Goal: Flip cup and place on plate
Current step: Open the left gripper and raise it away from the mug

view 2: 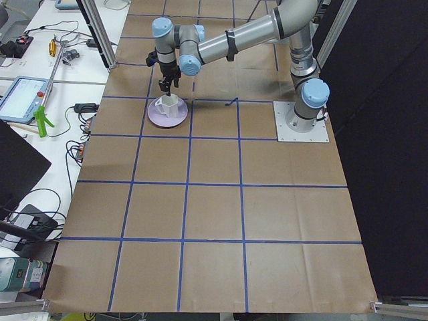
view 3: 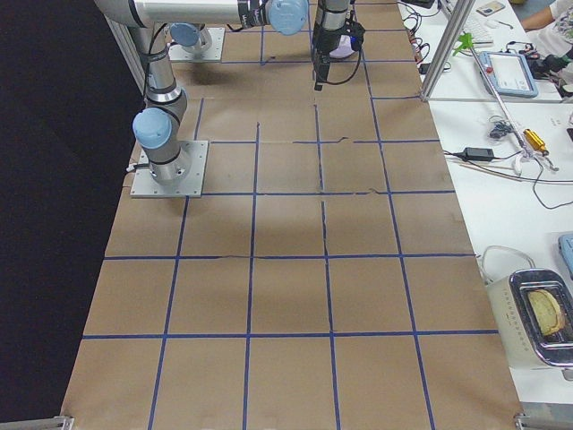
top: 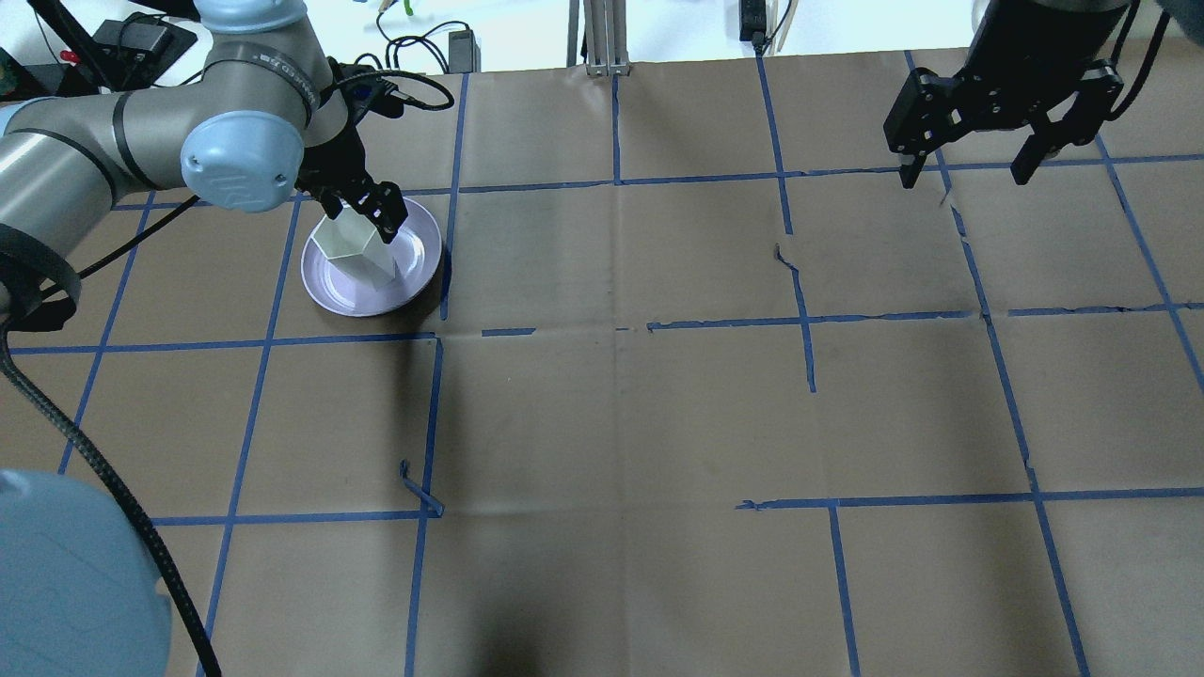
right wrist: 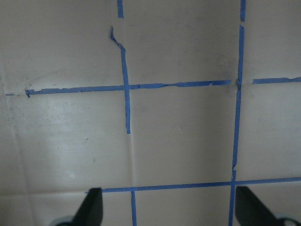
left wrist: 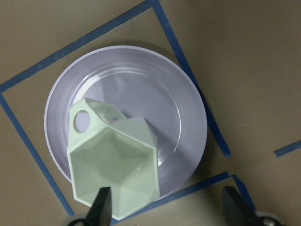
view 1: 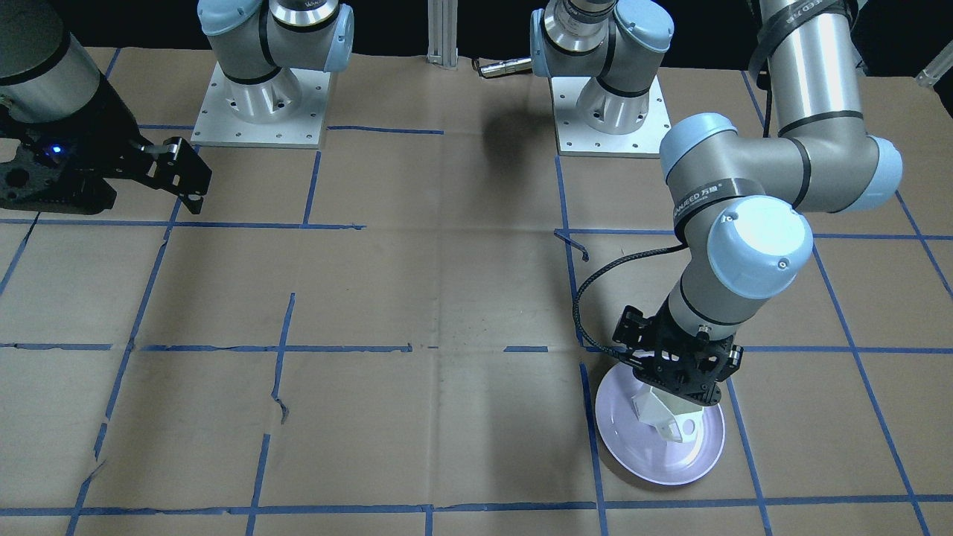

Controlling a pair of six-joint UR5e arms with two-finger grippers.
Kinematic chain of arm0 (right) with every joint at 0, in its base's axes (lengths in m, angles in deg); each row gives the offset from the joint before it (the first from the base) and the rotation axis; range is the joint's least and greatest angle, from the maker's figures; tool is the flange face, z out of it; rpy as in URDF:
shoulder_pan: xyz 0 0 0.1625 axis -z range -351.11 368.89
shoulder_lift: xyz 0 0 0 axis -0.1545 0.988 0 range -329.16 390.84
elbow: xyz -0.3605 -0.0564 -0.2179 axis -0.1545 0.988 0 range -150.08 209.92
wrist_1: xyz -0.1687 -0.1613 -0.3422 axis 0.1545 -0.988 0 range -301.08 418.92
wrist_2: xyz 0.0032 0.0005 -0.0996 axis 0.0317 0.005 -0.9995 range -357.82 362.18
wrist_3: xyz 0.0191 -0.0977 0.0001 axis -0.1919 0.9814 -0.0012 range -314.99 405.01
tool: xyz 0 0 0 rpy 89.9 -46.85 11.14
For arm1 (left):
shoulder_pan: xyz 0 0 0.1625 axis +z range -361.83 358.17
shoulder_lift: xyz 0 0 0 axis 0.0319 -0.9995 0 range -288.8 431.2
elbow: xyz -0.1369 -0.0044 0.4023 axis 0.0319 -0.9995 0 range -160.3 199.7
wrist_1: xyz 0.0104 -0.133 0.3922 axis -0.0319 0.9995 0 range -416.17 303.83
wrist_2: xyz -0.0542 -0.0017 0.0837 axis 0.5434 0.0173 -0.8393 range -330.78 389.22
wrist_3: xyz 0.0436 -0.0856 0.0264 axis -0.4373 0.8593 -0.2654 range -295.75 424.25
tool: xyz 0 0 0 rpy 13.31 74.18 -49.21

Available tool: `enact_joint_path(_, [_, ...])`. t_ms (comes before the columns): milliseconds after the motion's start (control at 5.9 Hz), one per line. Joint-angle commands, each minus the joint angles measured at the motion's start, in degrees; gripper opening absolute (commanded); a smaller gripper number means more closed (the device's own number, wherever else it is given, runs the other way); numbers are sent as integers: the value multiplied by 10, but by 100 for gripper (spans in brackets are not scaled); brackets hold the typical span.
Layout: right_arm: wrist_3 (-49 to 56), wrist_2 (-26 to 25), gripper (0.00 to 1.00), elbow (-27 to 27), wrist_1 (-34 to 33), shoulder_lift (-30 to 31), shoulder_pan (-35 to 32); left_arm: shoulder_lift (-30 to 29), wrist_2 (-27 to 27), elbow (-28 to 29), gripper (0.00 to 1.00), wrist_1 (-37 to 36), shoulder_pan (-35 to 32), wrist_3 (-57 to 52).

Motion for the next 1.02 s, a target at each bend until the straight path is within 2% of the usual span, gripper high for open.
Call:
enact_joint_path(0, [0,0,100,0,0,0,0,64,44,14,99,80,-8,106])
enact_joint_path(339, [0,0,100,0,0,0,0,120,60,68,99,228,-23,184])
enact_joint_path(508, [0,0,100,0,0,0,0,127,61,87,99,263,-24,205])
enact_joint_path(847, [0,0,100,0,0,0,0,139,65,80,99,260,-28,204])
